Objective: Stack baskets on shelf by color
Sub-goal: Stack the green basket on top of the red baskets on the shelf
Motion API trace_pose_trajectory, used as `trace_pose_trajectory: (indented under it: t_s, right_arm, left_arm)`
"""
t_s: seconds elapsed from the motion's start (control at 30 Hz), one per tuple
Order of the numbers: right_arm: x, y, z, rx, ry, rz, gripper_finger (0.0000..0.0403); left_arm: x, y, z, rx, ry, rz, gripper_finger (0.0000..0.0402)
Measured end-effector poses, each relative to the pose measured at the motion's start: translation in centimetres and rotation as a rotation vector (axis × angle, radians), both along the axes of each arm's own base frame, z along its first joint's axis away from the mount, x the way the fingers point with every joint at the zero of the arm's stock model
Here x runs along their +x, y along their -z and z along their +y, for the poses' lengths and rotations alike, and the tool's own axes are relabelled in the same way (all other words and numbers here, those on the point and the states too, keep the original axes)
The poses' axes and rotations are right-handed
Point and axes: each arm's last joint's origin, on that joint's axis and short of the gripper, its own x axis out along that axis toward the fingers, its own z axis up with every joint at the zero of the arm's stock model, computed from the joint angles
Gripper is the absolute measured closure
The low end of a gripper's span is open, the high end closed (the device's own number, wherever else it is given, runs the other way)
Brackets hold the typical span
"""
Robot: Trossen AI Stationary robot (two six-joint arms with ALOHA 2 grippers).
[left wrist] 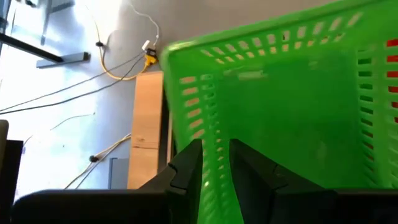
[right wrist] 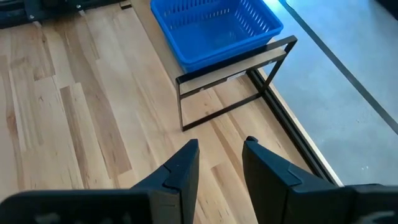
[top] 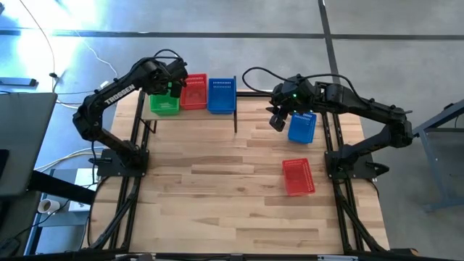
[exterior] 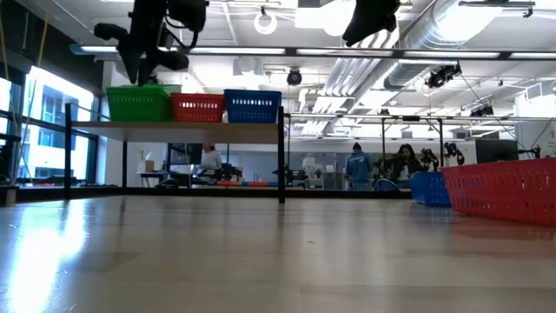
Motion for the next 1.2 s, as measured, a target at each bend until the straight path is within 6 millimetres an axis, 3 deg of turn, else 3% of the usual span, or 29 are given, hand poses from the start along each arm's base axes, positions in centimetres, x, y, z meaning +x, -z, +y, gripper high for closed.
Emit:
trace_pose_trajectory:
  t_s: [0.27, 0.53, 0.63, 0.9, 1.2]
  right_arm:
    - [0.0, 0.0, 0.0, -0.015, -0.007, 0.007, 0.0293]
    - [0.0, 0.0, 0.0, -0.029, -0.019, 0.016, 0.0293]
    - [-0.1, 0.0, 0.0, -0.027, -0.019, 0.021, 0.0293]
    - [-0.1, 0.0, 0.0, -0.028, -0.019, 0.022, 0.0293]
    - [-0.1, 0.1, 0.0, -0.028, -0.019, 0.023, 0.0293]
  left_arm:
    - [-1.3, -1.9, -1.6, 0.103, -0.001, -0.020, 0.0351]
    - [-1.3, -1.8, -1.7, 0.054, 0.041, -0.031, 0.0365]
    - [-1.3, -1.8, -2.1, -0.042, 0.108, -0.093, 0.0358]
    - [-2.4, -3.9, -5.9, -0.110, 0.217, -0.363, 0.0329]
    - [-4.5, -5.6, -9.6, -0.035, 0.275, -0.484, 0.0306]
